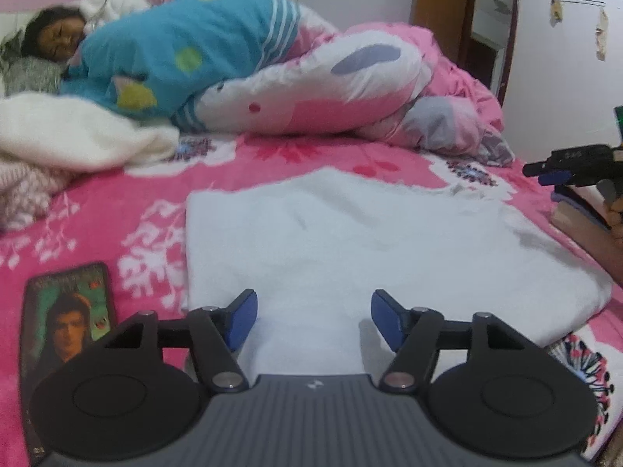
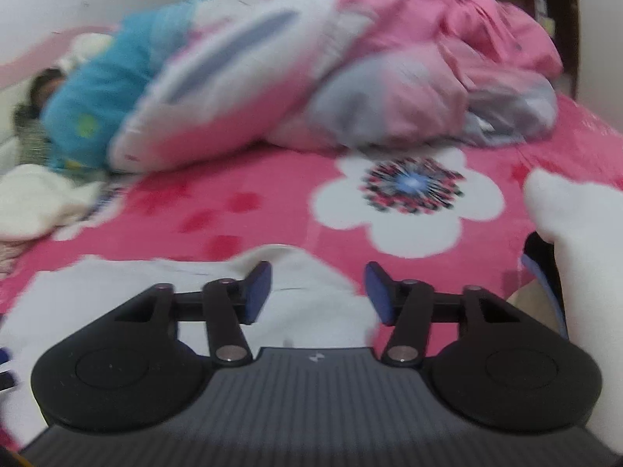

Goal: Fold clothes

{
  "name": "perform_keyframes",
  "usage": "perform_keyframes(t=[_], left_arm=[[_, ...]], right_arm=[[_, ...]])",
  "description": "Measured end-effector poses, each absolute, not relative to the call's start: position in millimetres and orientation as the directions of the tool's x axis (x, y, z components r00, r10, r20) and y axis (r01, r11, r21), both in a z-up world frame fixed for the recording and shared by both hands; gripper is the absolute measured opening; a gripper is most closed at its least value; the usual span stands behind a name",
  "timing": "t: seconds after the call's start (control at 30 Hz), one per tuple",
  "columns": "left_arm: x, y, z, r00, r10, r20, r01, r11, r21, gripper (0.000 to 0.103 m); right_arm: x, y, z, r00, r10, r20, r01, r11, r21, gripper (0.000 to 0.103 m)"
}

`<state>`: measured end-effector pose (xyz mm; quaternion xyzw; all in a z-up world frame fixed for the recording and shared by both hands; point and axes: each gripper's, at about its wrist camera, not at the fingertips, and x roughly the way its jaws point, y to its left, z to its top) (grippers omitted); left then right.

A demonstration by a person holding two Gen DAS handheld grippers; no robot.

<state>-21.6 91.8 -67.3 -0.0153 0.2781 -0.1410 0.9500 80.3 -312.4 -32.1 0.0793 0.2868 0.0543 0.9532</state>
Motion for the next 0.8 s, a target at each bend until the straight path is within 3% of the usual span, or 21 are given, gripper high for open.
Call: perform_keyframes(t=[0.13,0.23,0.53,0.8], left_arm=[[-43,92,-55,0.806,-0.304,-0.508,0.274,0.952,-0.136,0.067],[-55,90,-50,0.786,-0.311,-0.534,0.266,0.950,-0.162,0.067],[-68,89,-46,0.700,-0.266,-0.663,0.179,0.964,-0.198,0.066],[-66,84,-46,0.667,-0.187,-0.721,0.099,0.982,-0.163,0.066]], right_arm=[[45,-271,-17,0.817,0.258,-0.516,-0.173,0.963,0.208,0.094],[21,-236,-18,0.797,0.329,-0.507,-0.246,0.943,0.225,0.101],[-8,-149,-56,0.698,0.352,-0.623,-0.311,0.933,0.179,0.102],[-19,-118,-77,0.687,0.316,-0.654,-0.380,0.924,0.047,0.102]])
